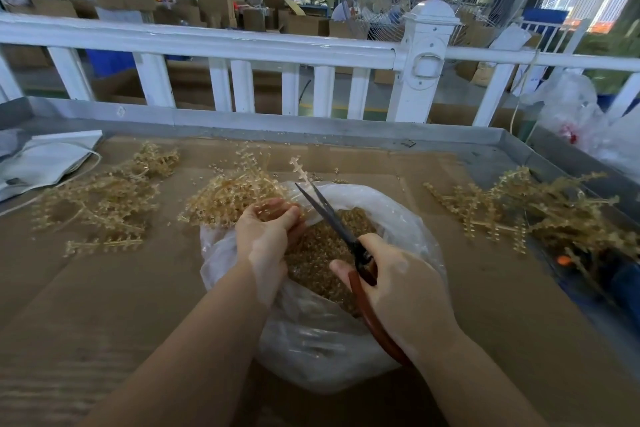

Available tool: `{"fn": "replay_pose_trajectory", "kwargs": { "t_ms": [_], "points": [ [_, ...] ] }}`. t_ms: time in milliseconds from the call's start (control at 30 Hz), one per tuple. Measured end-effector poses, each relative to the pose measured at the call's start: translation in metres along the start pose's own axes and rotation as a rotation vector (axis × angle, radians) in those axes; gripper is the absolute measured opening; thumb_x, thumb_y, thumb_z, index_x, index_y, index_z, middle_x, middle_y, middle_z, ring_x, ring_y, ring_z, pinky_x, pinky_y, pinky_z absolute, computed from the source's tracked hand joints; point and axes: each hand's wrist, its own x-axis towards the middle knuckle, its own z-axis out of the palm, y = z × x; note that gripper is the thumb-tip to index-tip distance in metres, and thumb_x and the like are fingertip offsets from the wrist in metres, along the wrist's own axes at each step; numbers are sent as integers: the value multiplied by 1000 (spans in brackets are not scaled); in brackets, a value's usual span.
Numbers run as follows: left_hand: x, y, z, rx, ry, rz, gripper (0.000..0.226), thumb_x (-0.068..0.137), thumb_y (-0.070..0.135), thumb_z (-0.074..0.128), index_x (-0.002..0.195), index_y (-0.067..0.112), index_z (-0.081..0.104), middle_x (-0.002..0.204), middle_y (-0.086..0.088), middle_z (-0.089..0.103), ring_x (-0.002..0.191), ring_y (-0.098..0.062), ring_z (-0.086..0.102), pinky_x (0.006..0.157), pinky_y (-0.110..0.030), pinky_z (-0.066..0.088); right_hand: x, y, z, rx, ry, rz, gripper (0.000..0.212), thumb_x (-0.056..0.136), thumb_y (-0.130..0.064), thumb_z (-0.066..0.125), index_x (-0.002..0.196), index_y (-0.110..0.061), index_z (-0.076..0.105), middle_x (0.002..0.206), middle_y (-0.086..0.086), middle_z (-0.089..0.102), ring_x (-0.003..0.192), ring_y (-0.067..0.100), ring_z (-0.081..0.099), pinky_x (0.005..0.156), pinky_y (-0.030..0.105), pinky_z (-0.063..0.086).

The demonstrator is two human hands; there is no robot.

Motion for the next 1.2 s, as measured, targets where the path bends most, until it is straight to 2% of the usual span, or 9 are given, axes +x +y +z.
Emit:
{"fn": "replay_pose_trajectory", "kwargs": {
  "t_ms": [100,267,400,533,733,867,1000,1100,1200],
  "points": [
    [0,0,1,-3,5,0,23,83,-12,61,92,8,55,81,-9,63,71,-20,65,54,-23,57,1,1,0,-18,-72,-16,28,87,-63,45,82,-35,41,59,-16,39,56,-4,41,53,11,28],
    [1,-5,0,1,-15,-1,25,83,-8,63,87,15,56,81,-4,62,77,-19,63,68,-26,55,7,7,-1,21,-215,96,34,88,-64,45,74,-34,40,64,-12,48,62,1,48,55,15,32],
    [-2,-8,1,-39,-35,-14,25,84,-9,62,89,15,55,82,-4,62,77,-16,62,55,-20,56,12,9,0,55,-295,150,35,89,-63,45,74,-32,43,68,-10,52,68,8,54,63,24,41],
    [-4,-14,-1,-119,-77,-25,24,86,-11,57,92,12,53,89,-6,58,80,-18,61,52,-18,54,15,9,3,59,-309,165,35,89,-63,45,79,-29,47,70,-8,53,71,12,56,65,27,43],
    [-2,-21,-7,-128,-187,25,35,84,-18,52,99,14,51,82,-5,58,78,-16,61,61,-21,57,13,8,10,-7,-237,122,38,89,-64,44,90,-27,52,79,-9,60,75,10,59,68,24,47],
    [0,-26,-9,-107,-178,61,40,80,-22,53,100,12,50,77,-4,59,75,-17,64,68,-26,58,9,8,14,-48,-190,95,35,88,-65,44,87,-31,45,73,-11,53,71,9,55,64,22,41],
    [0,-25,-8,-159,-168,58,42,80,-23,52,95,16,51,74,-3,58,62,-9,67,62,-24,58,4,9,17,-72,-154,85,37,87,-67,42,86,-31,46,71,-11,53,72,10,57,67,25,46],
    [-1,-23,-10,-207,-181,33,41,80,-22,53,97,15,51,77,-4,58,61,-8,68,57,-21,56,2,9,19,-111,-95,60,38,86,-69,41,87,-32,47,67,-11,50,66,7,51,61,22,39],
    [-1,-21,-10,-237,-193,15,38,81,-21,52,97,14,50,82,-6,57,61,-9,68,57,-21,56,4,12,18,-163,-43,14,42,85,-71,39,94,-32,52,73,-11,57,69,8,55,64,23,45]
  ]
}}
